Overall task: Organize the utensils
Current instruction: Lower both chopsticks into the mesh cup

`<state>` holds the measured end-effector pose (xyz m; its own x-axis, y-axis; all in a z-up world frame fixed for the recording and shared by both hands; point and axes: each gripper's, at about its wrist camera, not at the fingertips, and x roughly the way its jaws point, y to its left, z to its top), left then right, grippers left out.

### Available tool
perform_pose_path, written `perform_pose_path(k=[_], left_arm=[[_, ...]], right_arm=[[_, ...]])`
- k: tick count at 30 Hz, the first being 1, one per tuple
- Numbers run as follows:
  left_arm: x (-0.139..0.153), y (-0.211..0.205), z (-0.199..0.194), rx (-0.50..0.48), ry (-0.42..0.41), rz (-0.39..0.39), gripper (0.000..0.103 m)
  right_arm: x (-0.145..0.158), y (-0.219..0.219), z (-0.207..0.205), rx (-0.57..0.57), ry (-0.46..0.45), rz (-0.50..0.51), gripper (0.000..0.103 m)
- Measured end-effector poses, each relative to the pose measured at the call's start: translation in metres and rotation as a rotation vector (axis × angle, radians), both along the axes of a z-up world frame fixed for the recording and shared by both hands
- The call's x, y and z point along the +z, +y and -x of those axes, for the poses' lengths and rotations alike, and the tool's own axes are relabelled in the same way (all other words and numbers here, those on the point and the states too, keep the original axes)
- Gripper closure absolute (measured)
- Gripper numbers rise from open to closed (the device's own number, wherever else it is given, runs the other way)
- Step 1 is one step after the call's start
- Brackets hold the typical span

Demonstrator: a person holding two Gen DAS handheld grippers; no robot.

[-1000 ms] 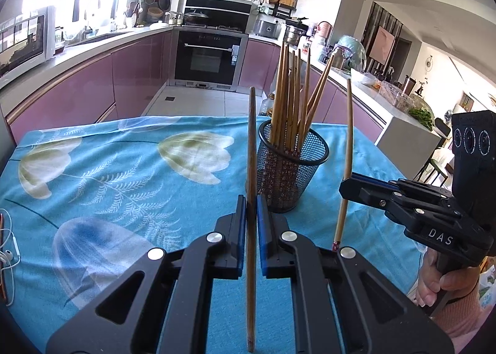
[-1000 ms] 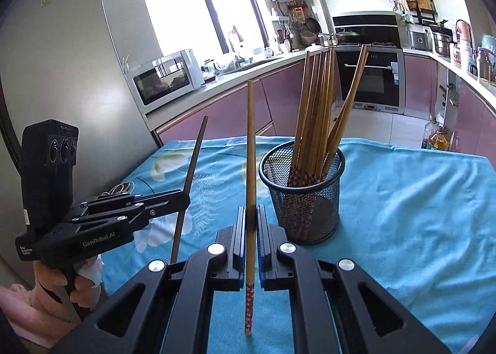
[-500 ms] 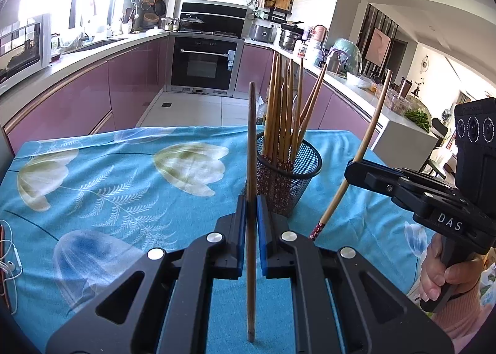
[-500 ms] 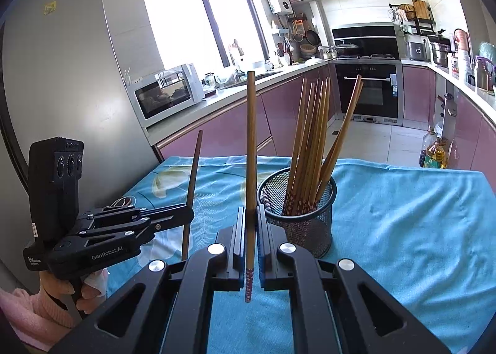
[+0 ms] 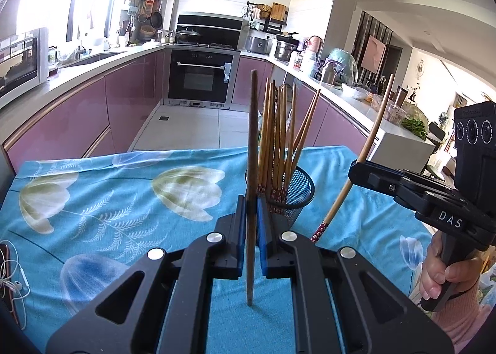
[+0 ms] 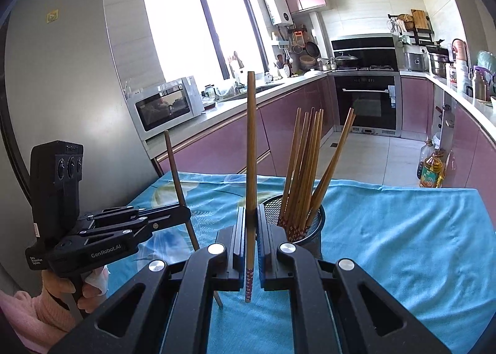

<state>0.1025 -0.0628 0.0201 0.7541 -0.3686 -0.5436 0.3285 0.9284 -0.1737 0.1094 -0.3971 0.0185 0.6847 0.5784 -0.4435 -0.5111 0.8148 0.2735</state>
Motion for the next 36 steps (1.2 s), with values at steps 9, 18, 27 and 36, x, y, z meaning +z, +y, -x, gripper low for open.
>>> perform_pose_path(k=[9,18,27,36], left_arm=[[0.013,-0.006,-0.003,-0.016,-0.03,-0.002,0.095],[0.032,-0.01,-0.005,-0.028,-0.075,-0.004,0.096],[0.044,-0.011,-0.004,-0.031,-0.099,-0.008,0.096],[0.063,-0.008,-0.003,-0.039,-0.134,0.004,0.096]], right_arm=[[0.012,-0.003,-0.002,-0.007,-0.031,-0.001,0.097],[0.029,-0.003,-0.006,-0.005,-0.068,-0.003,0.097],[0.04,-0.001,-0.008,-0.004,-0.096,-0.004,0.097],[0.047,-0.006,-0.013,-0.021,-0.111,-0.022,0.097]])
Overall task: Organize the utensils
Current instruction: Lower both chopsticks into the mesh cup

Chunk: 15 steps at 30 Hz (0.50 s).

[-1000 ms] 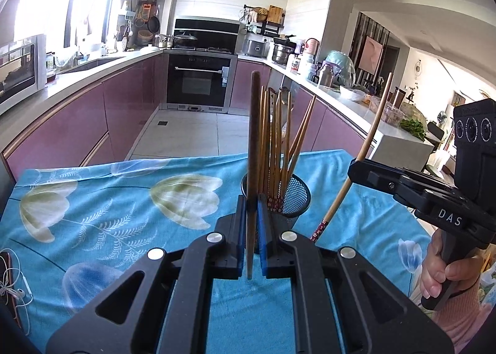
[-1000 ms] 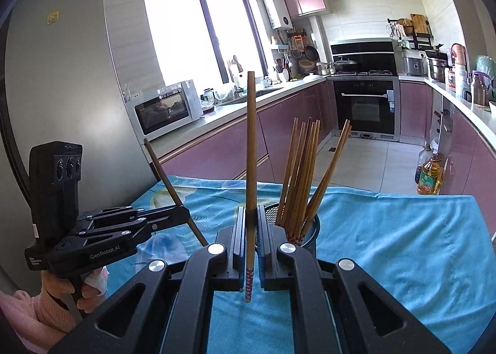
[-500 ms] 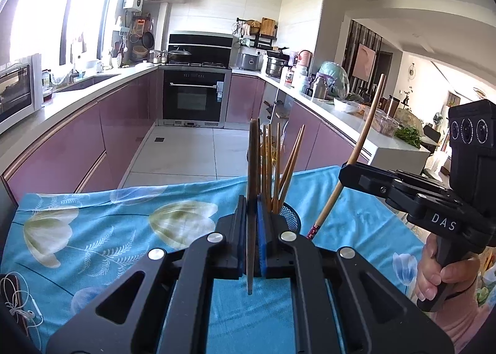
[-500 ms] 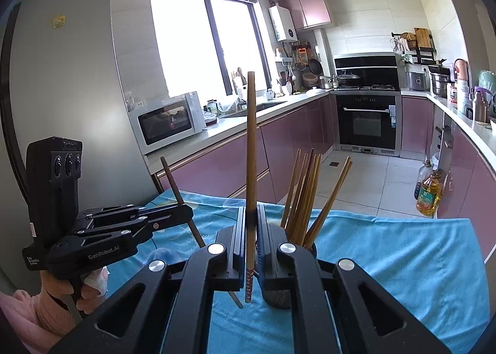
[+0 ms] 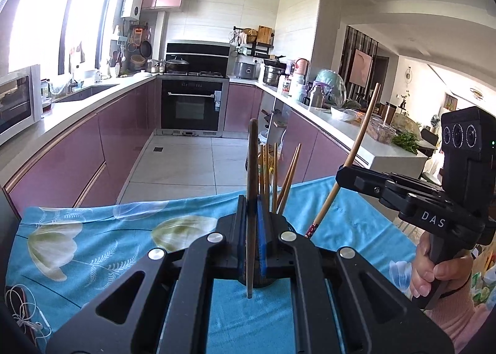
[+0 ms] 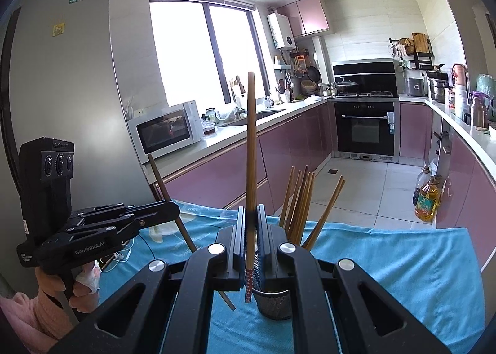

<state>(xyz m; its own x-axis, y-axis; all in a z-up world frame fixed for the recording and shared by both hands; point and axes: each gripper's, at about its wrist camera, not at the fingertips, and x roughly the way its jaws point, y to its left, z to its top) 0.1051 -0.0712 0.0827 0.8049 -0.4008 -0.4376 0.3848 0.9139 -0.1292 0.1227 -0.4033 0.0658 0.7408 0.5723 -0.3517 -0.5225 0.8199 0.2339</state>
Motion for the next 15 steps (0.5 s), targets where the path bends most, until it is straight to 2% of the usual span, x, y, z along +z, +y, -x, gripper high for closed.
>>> perform_pose_path(k=[15], left_arm=[[0.055,0.002,0.014,0.003,-0.111,0.035,0.096]], right_arm=[[0.011,0.0,-0.014,-0.018,-0.017,-0.004,0.097]])
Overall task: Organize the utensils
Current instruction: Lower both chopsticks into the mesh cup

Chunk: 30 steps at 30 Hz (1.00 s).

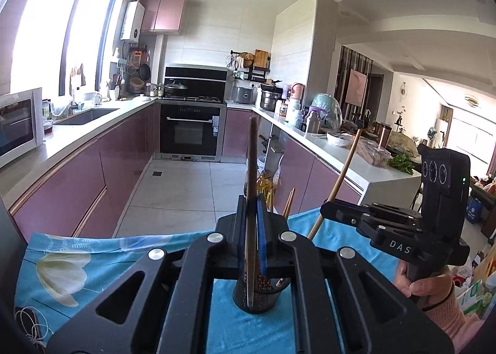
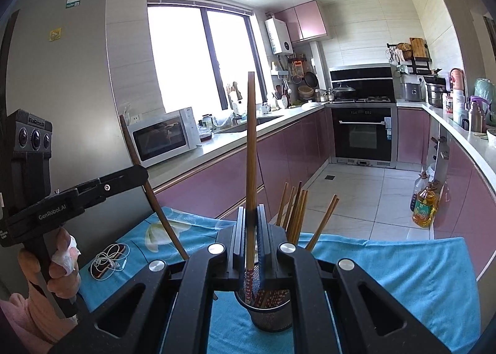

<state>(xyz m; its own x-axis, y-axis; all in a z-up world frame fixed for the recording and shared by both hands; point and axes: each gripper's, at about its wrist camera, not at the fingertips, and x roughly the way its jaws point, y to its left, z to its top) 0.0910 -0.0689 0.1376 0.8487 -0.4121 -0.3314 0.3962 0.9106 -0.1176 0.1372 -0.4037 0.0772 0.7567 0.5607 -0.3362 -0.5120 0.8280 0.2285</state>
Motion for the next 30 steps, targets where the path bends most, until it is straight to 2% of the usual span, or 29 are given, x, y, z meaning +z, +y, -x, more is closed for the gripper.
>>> perform_pose_path(k=[11,30], left_arm=[[0.03,-0.024,-0.009,-0.019,-0.033,0.013,0.096],[-0.001,-0.044,-0.059,-0.02,0.039,0.012,0.096]], right_arm=[[-0.007,-0.003,-0.011,-0.019,0.022,-0.004,0.097],[-0.018,0.001,-0.021,-0.027,0.057,0.015,0.097]])
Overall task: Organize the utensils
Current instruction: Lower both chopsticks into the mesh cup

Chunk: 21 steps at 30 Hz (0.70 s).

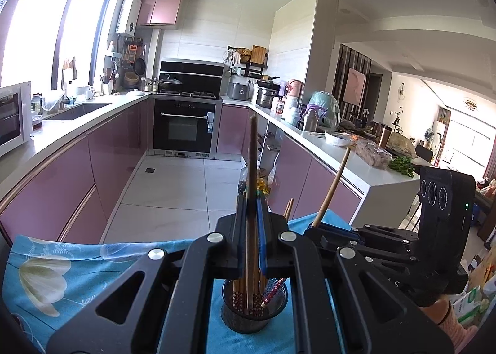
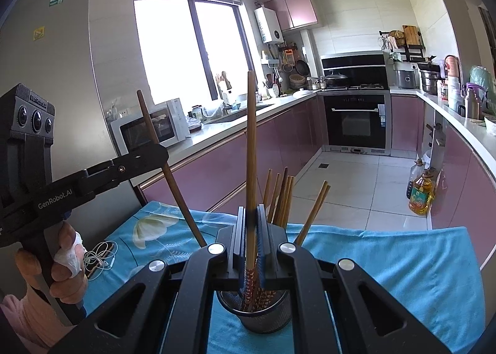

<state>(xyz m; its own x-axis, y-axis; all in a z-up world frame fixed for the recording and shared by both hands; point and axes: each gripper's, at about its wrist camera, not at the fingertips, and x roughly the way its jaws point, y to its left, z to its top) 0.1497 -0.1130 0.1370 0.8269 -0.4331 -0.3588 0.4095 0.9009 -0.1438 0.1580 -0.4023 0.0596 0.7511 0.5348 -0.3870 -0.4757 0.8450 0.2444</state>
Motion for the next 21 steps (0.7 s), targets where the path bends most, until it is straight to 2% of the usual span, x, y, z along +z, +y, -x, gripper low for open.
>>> perform_pose_path(k=[21], left_arm=[[-0.039,0.0,-0.015,-0.004,0.062,-0.025,0.096]], right_arm=[[-0.015,0.004,-0.007,-0.004,0.043,0.007,0.097]])
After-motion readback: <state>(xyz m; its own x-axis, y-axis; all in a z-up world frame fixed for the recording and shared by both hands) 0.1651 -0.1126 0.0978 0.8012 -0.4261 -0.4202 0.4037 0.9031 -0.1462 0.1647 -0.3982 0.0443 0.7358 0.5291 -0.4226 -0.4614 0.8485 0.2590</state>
